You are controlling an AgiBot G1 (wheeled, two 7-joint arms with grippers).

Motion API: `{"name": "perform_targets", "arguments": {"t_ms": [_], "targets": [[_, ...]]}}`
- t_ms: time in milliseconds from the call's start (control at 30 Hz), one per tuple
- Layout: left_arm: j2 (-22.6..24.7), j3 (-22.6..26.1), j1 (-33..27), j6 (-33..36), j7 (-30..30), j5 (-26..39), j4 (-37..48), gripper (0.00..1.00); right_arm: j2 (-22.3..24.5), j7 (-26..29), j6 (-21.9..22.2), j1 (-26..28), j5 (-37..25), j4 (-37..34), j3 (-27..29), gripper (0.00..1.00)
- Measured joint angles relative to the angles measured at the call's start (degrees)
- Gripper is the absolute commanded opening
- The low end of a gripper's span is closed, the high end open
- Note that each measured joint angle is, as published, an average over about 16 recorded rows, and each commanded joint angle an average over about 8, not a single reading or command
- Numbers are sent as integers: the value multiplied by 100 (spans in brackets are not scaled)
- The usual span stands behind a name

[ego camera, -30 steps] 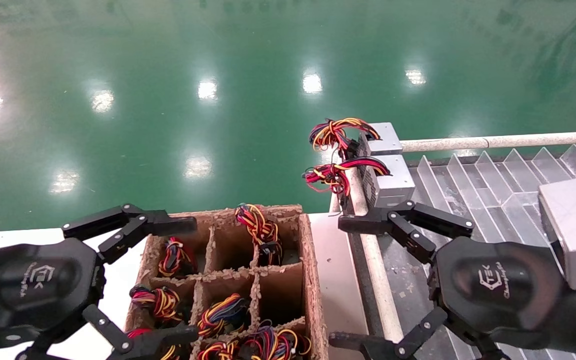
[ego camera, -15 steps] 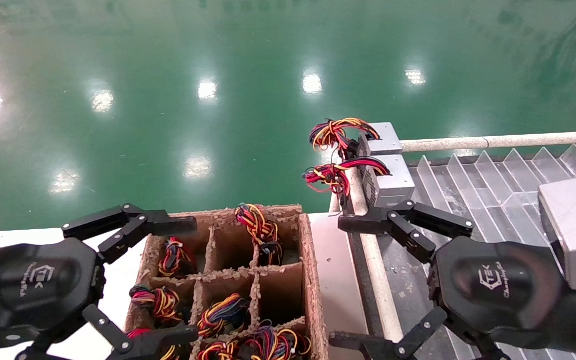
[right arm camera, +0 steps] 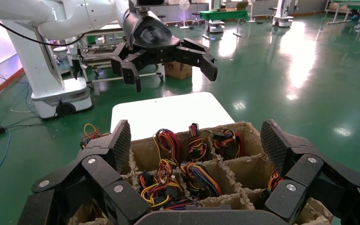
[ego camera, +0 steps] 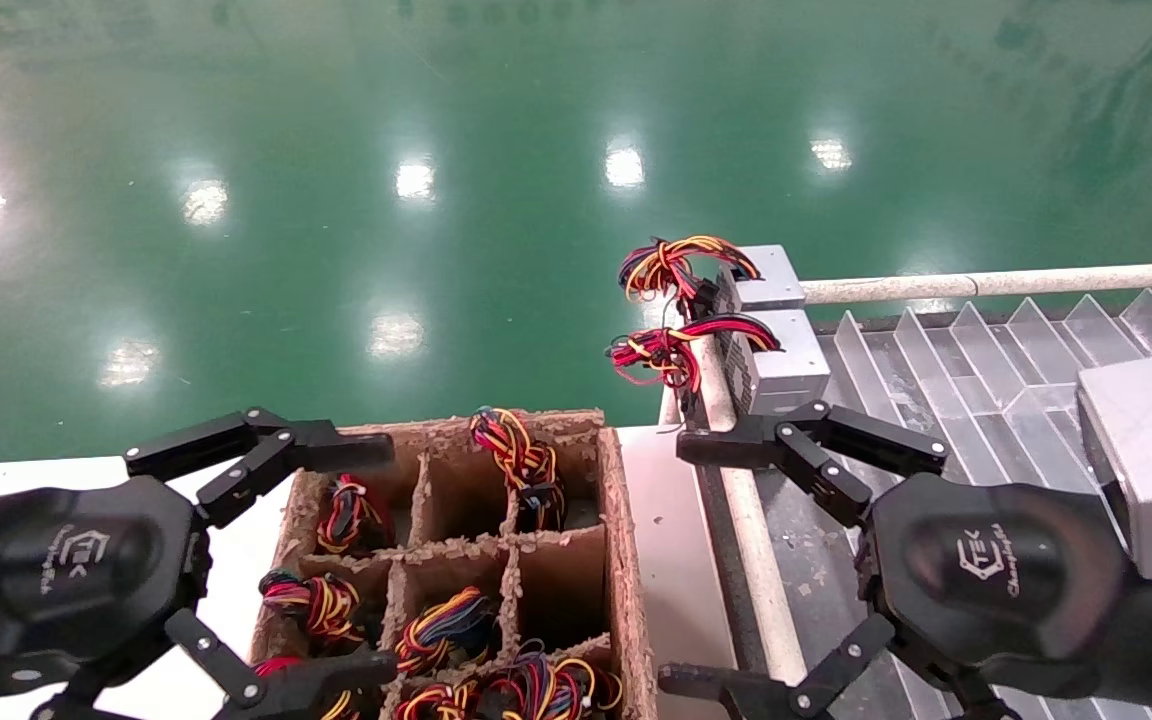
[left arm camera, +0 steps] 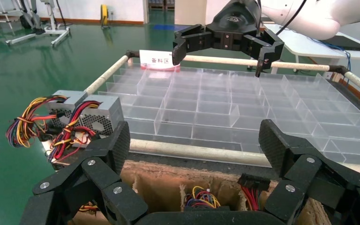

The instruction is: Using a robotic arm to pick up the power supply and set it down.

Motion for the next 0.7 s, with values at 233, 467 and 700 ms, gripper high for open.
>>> {"name": "perform_targets", "arguments": {"t_ms": [233,467,700], "targets": [[0,0,0,0,0,0,0,100,0,0,0,0,0,0,0,100],[0,0,0,0,0,0,0,100,0,0,0,0,0,0,0,100],[0,0,0,0,0,0,0,100,0,0,0,0,0,0,0,100]]}}
